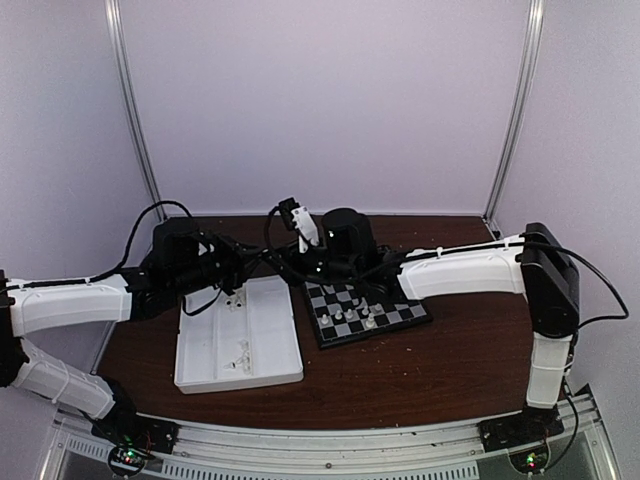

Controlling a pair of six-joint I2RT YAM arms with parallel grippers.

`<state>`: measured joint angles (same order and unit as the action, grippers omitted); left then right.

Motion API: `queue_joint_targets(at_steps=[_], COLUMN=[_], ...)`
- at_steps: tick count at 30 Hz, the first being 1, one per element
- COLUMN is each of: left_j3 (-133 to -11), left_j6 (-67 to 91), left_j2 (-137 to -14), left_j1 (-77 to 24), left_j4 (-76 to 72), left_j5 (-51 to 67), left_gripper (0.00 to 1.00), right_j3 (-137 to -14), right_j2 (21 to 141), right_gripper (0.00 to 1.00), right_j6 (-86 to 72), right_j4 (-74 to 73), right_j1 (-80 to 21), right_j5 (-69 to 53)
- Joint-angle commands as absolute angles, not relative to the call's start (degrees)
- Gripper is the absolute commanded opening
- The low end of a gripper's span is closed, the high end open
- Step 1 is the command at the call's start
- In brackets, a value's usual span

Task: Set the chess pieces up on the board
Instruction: Place the chess piece on the chessboard.

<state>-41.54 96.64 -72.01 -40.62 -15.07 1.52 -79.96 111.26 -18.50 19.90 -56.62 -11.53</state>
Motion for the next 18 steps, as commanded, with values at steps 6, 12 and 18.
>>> queue_joint_targets(at_steps=[6,12,18], left_j3=[-41.0,-39.7,-43.3], left_j6=[97.0,95.9,85.0], left_j2=[-72.5,-71.3,-70.7], left_j1=[-40.9,-40.6,-36.6], left_j4=[-18.4,-17.2,-8.8], left_j5=[2.0,0.9,5.7], left_gripper=[0.17,0.25,0.4], right_j3=[-81.9,-80.9,-76.8], right_j2=[112.4,109.6,103.1], right_gripper=[0.06,0.03,0.02], right_j6=[-18.9,-18.3,-17.8], right_j4=[20.9,18.0,9.4], right_j1=[-56.2,-55.8,-52.7], right_j5=[-12.4,-11.3,-10.9])
